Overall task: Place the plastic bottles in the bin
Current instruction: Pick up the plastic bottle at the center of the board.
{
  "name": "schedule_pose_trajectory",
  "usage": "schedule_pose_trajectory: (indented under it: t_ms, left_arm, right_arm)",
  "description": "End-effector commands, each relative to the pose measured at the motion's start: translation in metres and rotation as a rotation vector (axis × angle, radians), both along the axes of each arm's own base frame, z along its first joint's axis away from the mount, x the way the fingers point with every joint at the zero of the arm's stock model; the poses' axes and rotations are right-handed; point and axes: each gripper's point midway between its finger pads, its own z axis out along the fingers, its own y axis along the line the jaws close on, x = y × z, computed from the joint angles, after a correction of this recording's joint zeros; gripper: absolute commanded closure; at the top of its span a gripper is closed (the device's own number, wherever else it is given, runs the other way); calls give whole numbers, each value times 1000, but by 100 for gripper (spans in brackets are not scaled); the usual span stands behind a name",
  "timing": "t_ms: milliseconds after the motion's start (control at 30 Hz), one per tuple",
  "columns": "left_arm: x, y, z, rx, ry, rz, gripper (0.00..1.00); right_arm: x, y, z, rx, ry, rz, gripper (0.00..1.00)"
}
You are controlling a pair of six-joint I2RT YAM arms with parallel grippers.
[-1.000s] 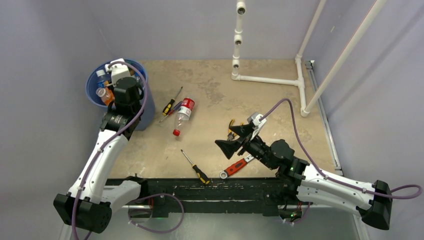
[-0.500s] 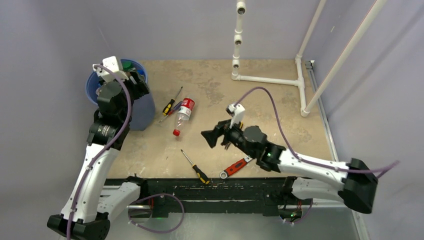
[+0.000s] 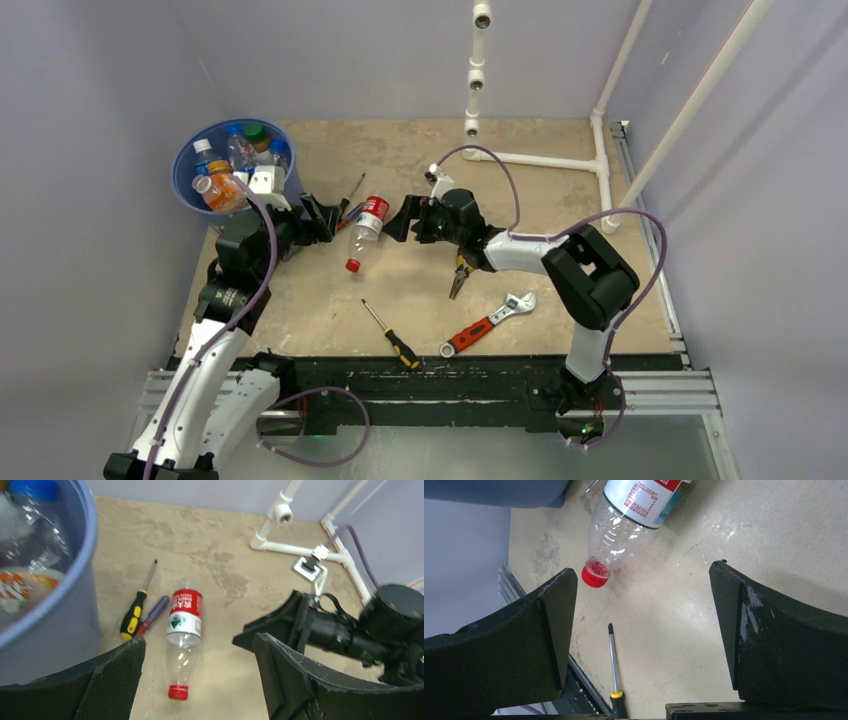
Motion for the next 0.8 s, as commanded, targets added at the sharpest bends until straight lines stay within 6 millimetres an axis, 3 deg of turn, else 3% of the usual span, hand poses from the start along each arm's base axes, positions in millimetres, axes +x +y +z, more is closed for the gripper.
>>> schedule_pose_trajectory:
  t_ms: [0,200,533,767]
  left_arm:
    - [-10,-16,11,-73,-114,-90,21]
    - [-17,-5,-7,-130,-109,-26,22]
    - [-19,-13,-14,-137,-79,-67,23]
    - [-20,-17,-16,-144,-72,-90,24]
  right_arm:
    - [18,22,28,94,-38,50,1]
    - [43,40,-11,16,15,57,1]
    - [74,52,-33,-3,84,-30,1]
    - [81,58,-52,-36,133,-35,1]
